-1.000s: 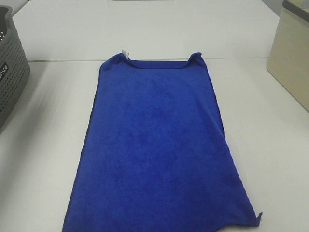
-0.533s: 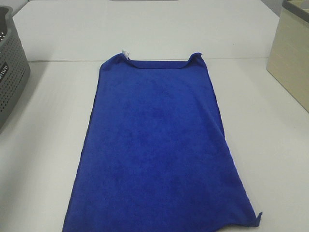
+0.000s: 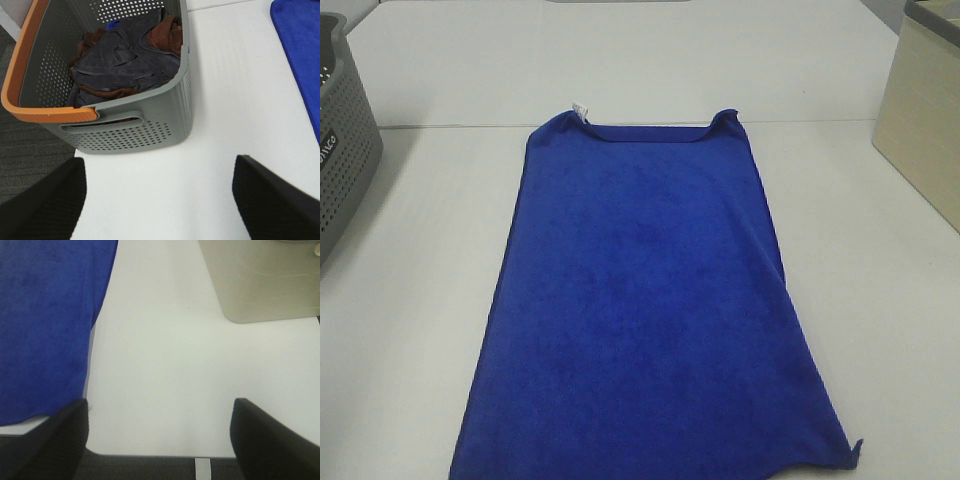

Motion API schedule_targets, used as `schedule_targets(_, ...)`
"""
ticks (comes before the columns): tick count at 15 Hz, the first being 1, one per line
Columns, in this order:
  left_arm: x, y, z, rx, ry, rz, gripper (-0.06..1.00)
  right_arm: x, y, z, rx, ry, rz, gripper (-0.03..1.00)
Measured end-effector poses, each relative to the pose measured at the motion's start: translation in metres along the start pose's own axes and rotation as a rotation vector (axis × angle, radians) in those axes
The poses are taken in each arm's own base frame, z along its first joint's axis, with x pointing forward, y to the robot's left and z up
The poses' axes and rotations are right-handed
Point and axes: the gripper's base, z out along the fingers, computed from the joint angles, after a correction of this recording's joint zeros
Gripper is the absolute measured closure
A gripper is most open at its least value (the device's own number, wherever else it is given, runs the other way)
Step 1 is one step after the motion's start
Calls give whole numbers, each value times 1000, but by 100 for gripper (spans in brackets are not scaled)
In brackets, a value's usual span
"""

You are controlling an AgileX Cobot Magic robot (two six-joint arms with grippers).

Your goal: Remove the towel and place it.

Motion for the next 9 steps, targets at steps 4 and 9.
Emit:
schedule_targets(4,58,-10,-34,7,-139,-25,18,33,1,15,4,-30,-26,21)
schedule_targets(9,104,-25,-37,90,-148,-43,18,43,1,34,-12,-50,-56,21)
